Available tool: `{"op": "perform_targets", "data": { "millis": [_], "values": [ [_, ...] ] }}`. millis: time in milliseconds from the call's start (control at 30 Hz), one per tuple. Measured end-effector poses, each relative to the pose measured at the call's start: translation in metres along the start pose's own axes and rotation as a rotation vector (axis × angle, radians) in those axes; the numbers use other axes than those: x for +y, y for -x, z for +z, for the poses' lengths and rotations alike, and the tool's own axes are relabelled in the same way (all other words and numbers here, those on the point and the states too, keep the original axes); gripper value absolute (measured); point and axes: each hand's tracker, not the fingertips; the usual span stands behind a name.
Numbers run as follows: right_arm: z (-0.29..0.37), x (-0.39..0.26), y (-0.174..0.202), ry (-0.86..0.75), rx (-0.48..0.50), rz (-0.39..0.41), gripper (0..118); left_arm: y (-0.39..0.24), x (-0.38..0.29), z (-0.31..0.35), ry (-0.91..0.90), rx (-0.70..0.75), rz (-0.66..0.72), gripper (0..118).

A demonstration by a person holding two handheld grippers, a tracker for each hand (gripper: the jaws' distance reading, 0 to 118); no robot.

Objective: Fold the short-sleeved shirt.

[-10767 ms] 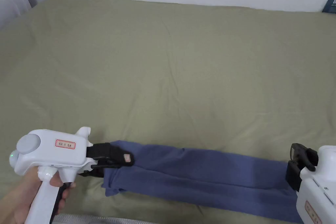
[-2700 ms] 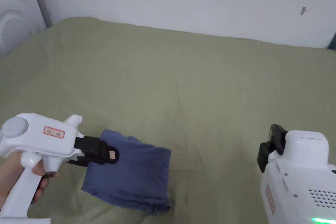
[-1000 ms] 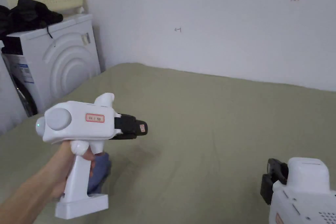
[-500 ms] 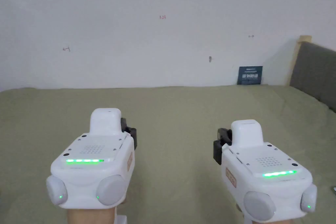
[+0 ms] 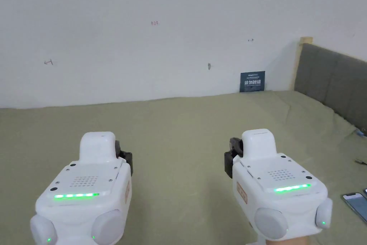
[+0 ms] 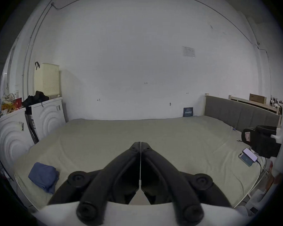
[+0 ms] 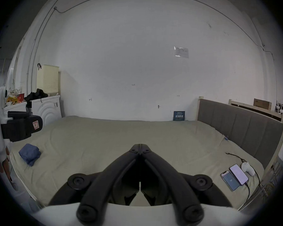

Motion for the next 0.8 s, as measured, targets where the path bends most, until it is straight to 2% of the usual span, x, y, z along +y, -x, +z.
{"op": "perform_targets", "data": {
  "millis": [100,533,567,600,633,667,700,733,767,800],
  "values": [
    [-0.001,0.0,0.005,-0.004,-0.001,0.02,0,0.004,0.001,-0.002,0.006,0.005,0.013,1],
    [-0.004,0.003,0.01,-0.007,0.003,0.014,0,0.012,0.003,-0.003,0.014,0.029,0.017,4],
    [-0.004,0.004,0.01,-0.008,0.003,0.015,0,0.012,0.003,-0.003,0.011,0.031,0.022,8],
    [-0.004,0.004,0.01,-0.01,0.003,0.014,1,0.013,0.003,-0.002,0.007,0.033,0.03,21],
    [-0.004,0.004,0.01,-0.011,-0.001,0.012,11,0.014,0.003,-0.002,0.004,0.045,0.033,46],
    [-0.004,0.005,0.01,-0.017,-0.02,0.008,44,0.015,0.002,-0.002,-0.003,0.054,0.031,87],
    [-0.006,0.005,0.01,-0.013,-0.023,0.011,111,0.016,0.002,-0.004,0.001,0.061,0.036,118],
    [-0.009,0.007,0.009,0.005,-0.025,0.011,114,0.018,0.001,-0.005,0.008,0.061,0.041,117],
    [-0.001,0.008,0.01,-0.055,-0.039,-0.02,111,0.02,-0.001,0.001,-0.022,0.068,0.042,118],
    [0.001,0.01,0.013,-0.013,-0.025,0.01,118,0.019,-0.001,0.001,-0.011,0.071,0.034,118]
  ]
}}
